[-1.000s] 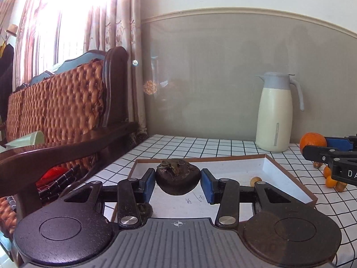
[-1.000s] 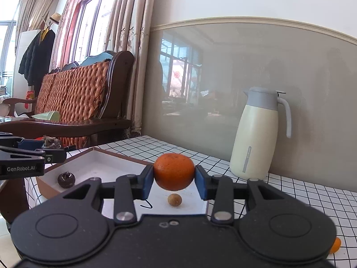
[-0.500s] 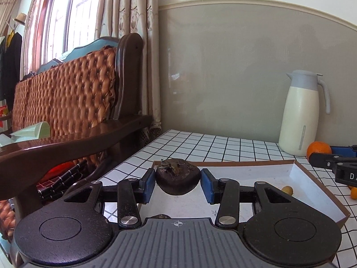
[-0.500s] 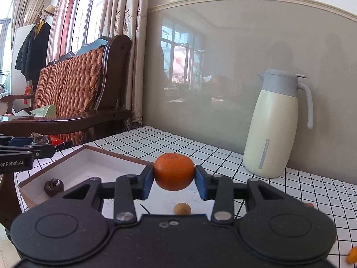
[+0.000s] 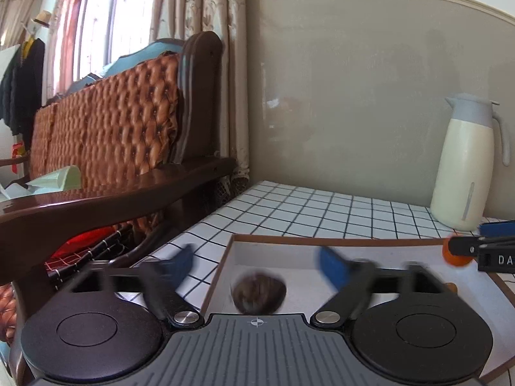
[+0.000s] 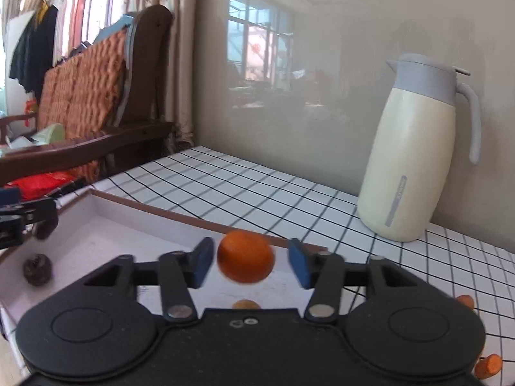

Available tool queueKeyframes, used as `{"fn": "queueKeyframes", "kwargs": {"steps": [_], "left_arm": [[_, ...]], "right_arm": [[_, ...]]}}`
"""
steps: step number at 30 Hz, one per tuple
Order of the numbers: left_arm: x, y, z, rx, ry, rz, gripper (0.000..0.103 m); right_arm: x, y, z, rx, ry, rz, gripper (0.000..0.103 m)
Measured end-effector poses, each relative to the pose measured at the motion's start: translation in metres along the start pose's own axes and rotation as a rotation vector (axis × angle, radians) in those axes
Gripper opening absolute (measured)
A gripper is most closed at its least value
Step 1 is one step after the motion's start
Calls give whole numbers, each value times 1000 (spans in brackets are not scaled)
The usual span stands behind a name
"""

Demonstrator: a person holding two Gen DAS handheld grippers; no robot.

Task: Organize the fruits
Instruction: 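Carry both fruits into the white box and open both grippers, then move both open grippers back toward the remaining fruits on the table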

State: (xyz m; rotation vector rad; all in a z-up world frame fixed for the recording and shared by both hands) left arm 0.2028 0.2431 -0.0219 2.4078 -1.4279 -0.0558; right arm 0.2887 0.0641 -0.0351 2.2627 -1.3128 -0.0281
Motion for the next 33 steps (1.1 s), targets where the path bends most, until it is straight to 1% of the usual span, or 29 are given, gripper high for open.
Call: {"fn": "queueKeyframes", "kwargs": {"steps": [1,2,4,9,12,14,16,20,25,29,33], "left_arm": [[-1,0,0,19,-6,-9,103],[0,-2,0,10,-11,-7,103],[-2,-5,2,-4,7,-2,103],[1,-4,5,-19,-6,11,103],[4,5,5,-5,-12,19,103],[5,13,3,-4,-2,32,103],[5,21,3,-3,13,46,103],[9,36,2,9,29,69,103],[21,61,7,26,-7,68,103],[27,79,14,17,1,83,103],[38,96,18,43,-31,80,103]], "right_arm": [[4,0,2,19,-16,27,95],[7,3,5,56,-40,34,97],[10,1,8,48,-57,15,97],[6,5,9,67,-57,-17,97],[4,14,8,74,-58,-35,97],[3,22,8,81,-51,-29,97],[1,33,7,110,-38,-40,97],[0,58,4,165,-6,-15,97],[6,87,8,210,0,24,97],[16,107,20,201,-20,51,97],[26,126,32,197,-32,79,97]]}}
Point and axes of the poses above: each gripper's, at about its wrist camera, not at the fingertips, and y roughly against the way its jaws point, x to its right, z to its underside, the point moved 5 cm from there along -y, roughly the way its jaws point, and after that the axes turned 10 degrees about y, right-handed, at the moved point
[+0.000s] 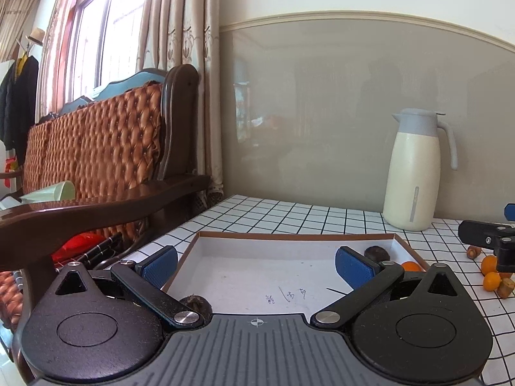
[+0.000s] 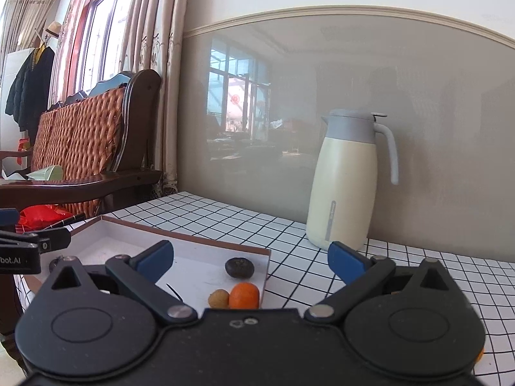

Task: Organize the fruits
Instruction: 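Move both open grippers back toward the remaining fruits on the table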

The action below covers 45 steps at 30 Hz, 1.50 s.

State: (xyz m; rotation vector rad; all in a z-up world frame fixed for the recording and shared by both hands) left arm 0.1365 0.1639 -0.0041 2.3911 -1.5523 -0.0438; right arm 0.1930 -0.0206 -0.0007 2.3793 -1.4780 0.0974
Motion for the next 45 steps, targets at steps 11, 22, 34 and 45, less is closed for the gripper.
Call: {"fn": "queueKeyframes", "kwargs": {"steps": [11,22,34,45], "left_arm": [[56,28,8,44,-56,38,103],[106,59,25,24,-88,139,103],[130,77,34,23,-74,227,103],[155,81,45,4,-109,297,103]], "right_arm": [[42,49,23,-13,-5,84,95],[68,82,42,-27,-14,135,95],[84,102,53,-36,0,181,95],[99,117,66,-55,-2,216,95]]}}
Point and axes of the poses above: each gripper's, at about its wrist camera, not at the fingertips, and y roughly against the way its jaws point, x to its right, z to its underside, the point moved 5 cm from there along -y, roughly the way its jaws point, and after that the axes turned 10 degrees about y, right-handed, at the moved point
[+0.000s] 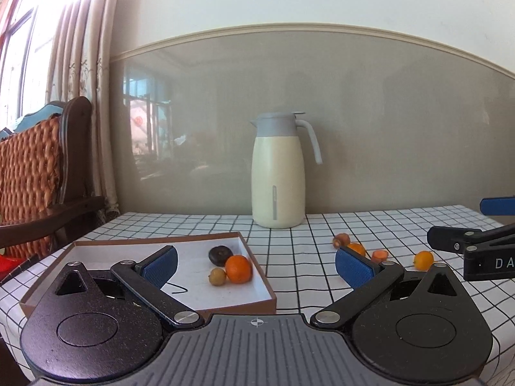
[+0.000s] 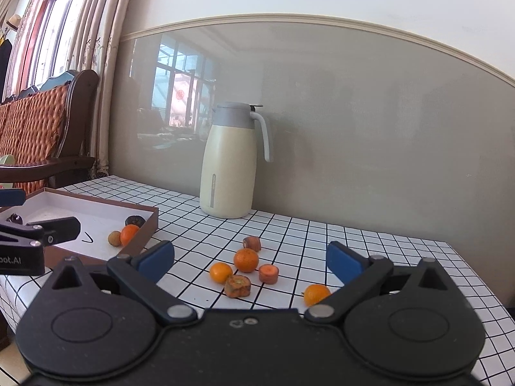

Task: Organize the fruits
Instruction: 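Move both open grippers back toward the remaining fruits on the table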

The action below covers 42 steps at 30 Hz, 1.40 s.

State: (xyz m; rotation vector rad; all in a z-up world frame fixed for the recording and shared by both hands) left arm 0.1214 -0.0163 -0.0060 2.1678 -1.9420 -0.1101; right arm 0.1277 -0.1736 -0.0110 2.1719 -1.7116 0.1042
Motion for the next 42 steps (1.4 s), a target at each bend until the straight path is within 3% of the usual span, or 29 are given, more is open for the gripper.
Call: {"fn": "queueKeyframes", "kwargs": {"steps": [15,32,34,39,42], "left_arm": [[49,-10,13,1,-107,77,103],[85,-63,24,-91,-125,143,102],[89,-71,27,-107,-128,142,93],[90,-89,35,-158,-100,146,89],[96,-97,39,-186,-95,163,77]], "right_arm": [[31,7,24,-53,-24,67,95],[58,-18,46,-121,-53,97,90],[58,-26,47,-131,-47,93,88],[56,-41,54,-162,-35,73,80],[55,-47,56,-180,-31,66,72]]}}
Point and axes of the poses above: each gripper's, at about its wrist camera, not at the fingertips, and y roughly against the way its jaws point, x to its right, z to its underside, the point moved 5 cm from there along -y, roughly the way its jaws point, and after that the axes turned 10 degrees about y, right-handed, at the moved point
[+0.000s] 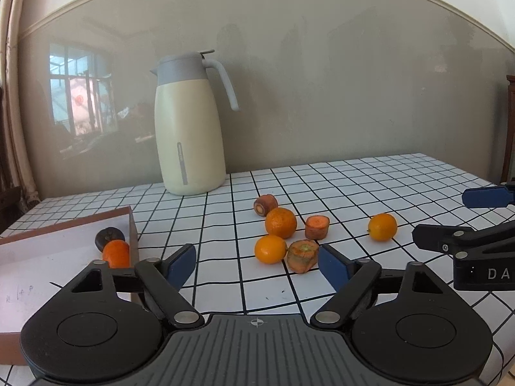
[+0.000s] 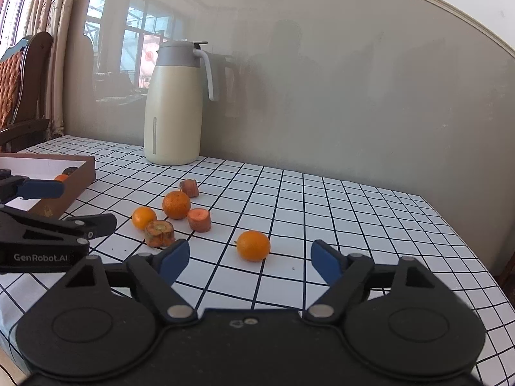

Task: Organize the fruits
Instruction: 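Move both open grippers back toward the remaining fruits on the table, then grasp the orange with the right gripper while the left grasps a carrot chunk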

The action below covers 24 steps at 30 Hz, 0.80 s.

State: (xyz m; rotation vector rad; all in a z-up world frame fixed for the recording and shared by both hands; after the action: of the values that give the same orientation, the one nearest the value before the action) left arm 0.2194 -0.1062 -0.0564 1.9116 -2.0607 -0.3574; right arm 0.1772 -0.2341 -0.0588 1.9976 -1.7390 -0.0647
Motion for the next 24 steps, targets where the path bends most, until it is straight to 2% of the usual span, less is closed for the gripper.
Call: {"fn": "queueKeyframes", "kwargs": {"steps": [2,4,12,17,21,24], "left_arm": [[3,-6,3,-26,2,7,68],[7,-13,6,-55,10,20,60],[21,-35,9,-109,10,43,46],[25,-49,9,-151,11,69,46],[30,-62,9,-177,4,79,45],[32,-73,7,-185,-1,72,39]], "right_arm": [[2,-4,0,-10,-6,-3,64],[3,-9,0,-18,-15,-8,62],[7,-30,1,-52,-17,-16,56],[10,-50,0,-93,-41,-39,48],[7,-60,1,-120,-34,-62,46],[6,-68,1,-133,-36,-74,43]]}}
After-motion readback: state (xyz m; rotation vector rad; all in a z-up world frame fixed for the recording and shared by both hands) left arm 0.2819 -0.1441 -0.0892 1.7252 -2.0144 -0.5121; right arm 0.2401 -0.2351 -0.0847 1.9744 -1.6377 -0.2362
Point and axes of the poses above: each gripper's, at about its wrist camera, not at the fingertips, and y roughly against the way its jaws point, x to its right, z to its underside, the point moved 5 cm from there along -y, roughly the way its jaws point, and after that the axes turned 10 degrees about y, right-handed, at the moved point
